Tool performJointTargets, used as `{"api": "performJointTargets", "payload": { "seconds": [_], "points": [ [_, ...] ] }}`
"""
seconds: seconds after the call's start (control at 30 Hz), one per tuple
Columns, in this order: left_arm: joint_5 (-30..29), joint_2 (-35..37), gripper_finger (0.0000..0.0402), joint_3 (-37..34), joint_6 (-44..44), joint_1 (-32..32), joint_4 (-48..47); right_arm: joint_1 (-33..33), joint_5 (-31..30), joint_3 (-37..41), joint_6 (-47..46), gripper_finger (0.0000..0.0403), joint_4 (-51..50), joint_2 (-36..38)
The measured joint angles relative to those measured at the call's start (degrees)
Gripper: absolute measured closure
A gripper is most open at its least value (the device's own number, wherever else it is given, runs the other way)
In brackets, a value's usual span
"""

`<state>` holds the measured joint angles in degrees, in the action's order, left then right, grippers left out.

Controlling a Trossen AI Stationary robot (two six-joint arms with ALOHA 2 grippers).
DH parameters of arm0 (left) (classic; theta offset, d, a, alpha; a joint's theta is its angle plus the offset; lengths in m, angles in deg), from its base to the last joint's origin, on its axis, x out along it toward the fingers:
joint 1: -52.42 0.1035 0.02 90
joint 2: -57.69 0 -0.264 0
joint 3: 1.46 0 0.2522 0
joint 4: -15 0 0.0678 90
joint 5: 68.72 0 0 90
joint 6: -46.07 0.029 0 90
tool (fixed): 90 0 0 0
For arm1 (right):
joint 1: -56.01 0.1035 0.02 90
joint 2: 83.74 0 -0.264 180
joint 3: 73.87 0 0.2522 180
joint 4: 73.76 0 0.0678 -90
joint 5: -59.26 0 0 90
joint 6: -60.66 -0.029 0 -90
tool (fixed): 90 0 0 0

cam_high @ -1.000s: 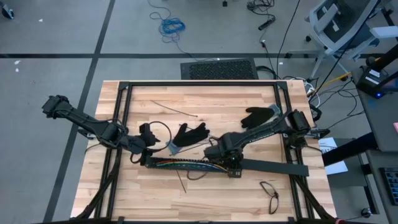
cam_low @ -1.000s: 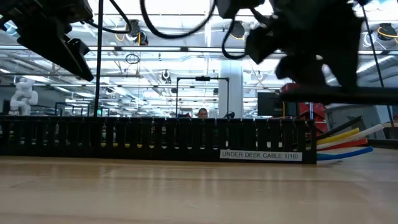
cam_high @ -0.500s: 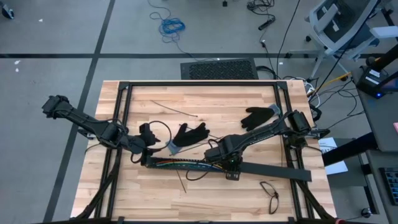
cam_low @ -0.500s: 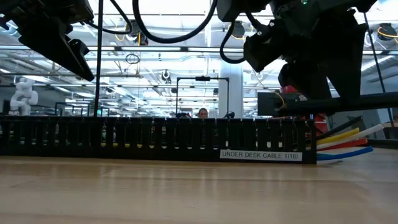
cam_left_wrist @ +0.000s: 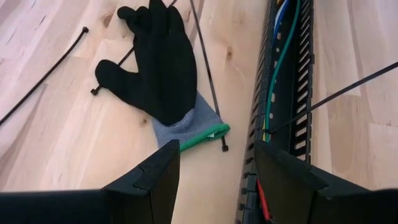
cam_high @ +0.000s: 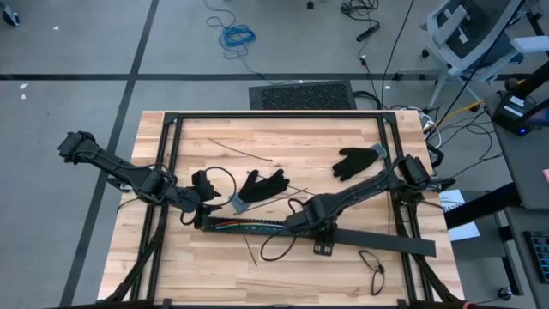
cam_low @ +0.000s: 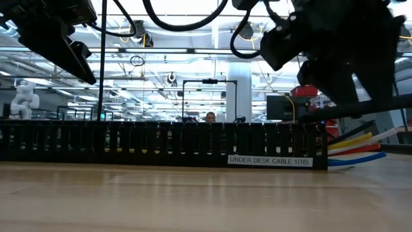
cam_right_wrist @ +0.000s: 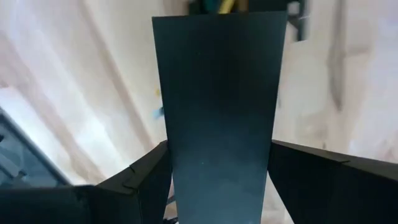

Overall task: Ziptie cables
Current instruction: Close the cable duct

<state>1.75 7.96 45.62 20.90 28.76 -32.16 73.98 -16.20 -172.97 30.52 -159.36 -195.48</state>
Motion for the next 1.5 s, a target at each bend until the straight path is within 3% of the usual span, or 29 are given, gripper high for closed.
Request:
{"api": "performJointTargets", "payload": {
  "seconds": [0.2,1.0,1.4,1.5],
  "points": [
    [0.2,0.0,0.0201,0.0,0.0,0.0,0.0,-1.0,-2.6,0.0,-1.4,0.0172,0.0,0.0],
    [0.2,0.0,0.0201,0.0,0.0,0.0,0.0,-1.0,-0.8,-0.1,-1.9,0.0172,0.8,0.0],
    [0.6,0.0,0.0201,0.0,0.0,0.0,0.4,-7.6,-10.2,-0.1,-0.1,0.0172,5.1,0.0],
    [2.7,0.0,0.0201,0.0,0.6,-0.2,4.2,-9.9,-13.0,-0.9,2.2,0.0172,5.1,0.0]
  ]
}}
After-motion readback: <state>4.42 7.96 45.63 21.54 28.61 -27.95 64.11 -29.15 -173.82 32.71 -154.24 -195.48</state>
